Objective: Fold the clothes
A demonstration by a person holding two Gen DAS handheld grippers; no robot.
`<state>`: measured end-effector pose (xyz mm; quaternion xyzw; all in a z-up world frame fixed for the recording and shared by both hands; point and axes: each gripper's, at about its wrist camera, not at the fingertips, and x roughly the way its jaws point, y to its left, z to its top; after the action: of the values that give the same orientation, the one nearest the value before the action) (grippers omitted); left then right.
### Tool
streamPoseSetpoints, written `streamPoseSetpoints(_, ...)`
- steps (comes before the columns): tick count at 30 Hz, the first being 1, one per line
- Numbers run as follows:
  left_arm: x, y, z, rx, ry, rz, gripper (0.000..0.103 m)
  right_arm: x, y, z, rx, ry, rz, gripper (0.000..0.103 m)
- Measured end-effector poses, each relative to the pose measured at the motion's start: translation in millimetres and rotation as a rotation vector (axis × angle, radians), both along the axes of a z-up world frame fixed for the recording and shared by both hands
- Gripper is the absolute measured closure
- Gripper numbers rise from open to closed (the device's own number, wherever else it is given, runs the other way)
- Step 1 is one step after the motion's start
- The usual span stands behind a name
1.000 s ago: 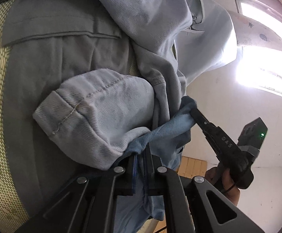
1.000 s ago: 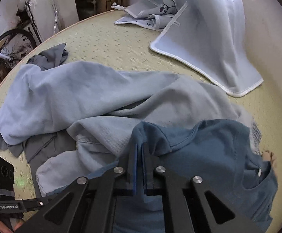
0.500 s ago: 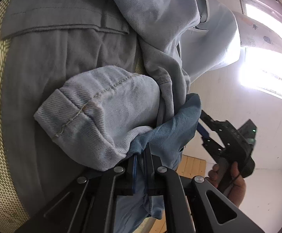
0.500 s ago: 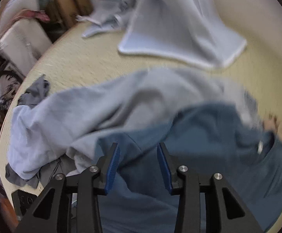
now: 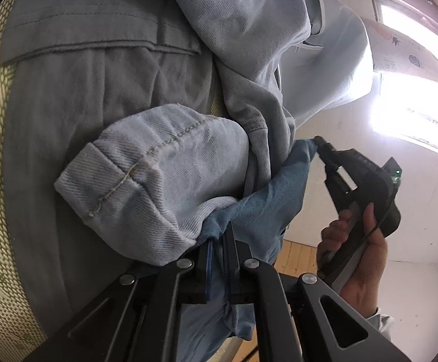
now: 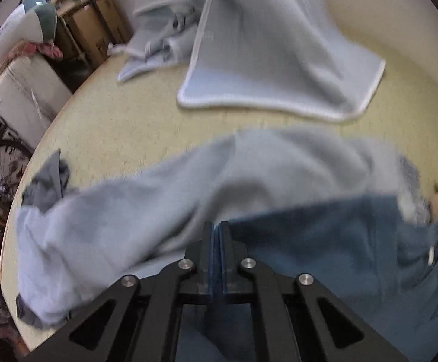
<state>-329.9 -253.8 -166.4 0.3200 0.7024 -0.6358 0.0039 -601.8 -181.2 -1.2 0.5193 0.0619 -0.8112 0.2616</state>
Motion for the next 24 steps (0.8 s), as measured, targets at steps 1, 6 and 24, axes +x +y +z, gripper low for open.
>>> streamPoseSetpoints(1, 0, 0, 0, -0.001, -0.001, 0.0, 0.099, -1, 0, 3, -0.005, 0.012, -0.005, 0.098)
streamPoseSetpoints(6, 1, 1, -1, 0.001, -0.003, 0.0, 0.099, 4, 1, -7, 0.065, -0.033, 0.037, 0.078)
streamPoseSetpoints(24, 6, 1, -1, 0.024, -0.003, 0.005, 0.099, 57, -46, -27, 0.308, -0.028, 0.311, 0.082)
